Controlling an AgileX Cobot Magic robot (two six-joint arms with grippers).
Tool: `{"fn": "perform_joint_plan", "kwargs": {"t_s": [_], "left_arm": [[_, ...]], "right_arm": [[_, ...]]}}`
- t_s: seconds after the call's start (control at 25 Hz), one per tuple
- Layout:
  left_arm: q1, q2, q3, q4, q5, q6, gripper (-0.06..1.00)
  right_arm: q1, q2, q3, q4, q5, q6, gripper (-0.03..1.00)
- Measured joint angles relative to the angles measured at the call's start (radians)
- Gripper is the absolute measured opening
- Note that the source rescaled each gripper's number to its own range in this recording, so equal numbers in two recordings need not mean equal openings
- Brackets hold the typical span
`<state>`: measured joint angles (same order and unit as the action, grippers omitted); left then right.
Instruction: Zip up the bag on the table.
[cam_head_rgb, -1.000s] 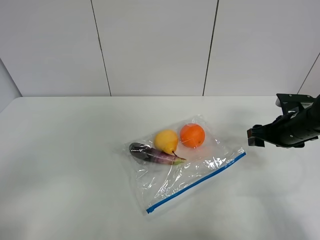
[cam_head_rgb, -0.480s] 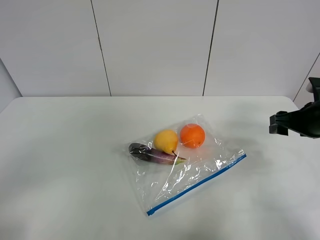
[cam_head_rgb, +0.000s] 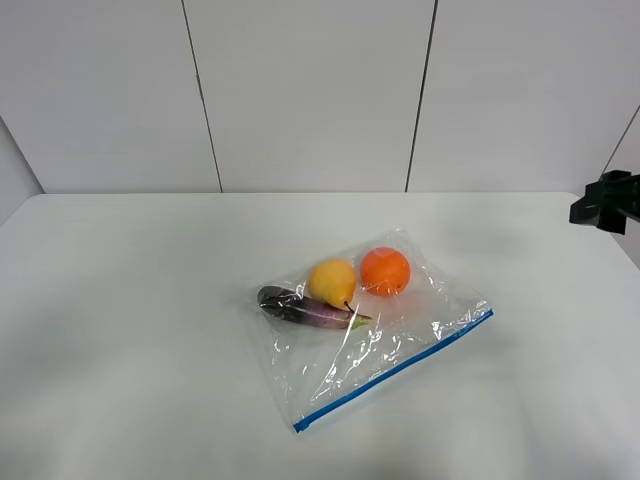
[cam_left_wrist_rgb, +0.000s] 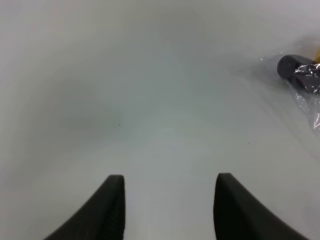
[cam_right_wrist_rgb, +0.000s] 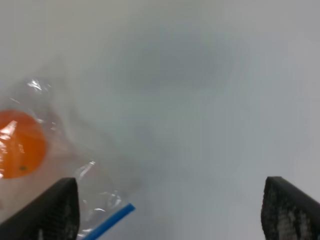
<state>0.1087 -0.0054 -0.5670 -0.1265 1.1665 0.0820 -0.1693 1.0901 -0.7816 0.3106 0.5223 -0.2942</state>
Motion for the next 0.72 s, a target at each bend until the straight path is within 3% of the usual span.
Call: {"fn": "perform_joint_plan", "kwargs": {"t_s": [0.36, 0.72], "left_arm": [[0.000, 0.000, 0.000, -0.001, 0.000, 0.000, 0.80], [0.000, 0.000, 0.000, -0.001, 0.000, 0.000, 0.80]], "right_arm": [[0.000, -0.243, 0.000, 0.048, 0.135, 0.000, 0.98], [0.000, -0.368, 0.000, 0.050, 0.196, 0.000, 0.98]]}}
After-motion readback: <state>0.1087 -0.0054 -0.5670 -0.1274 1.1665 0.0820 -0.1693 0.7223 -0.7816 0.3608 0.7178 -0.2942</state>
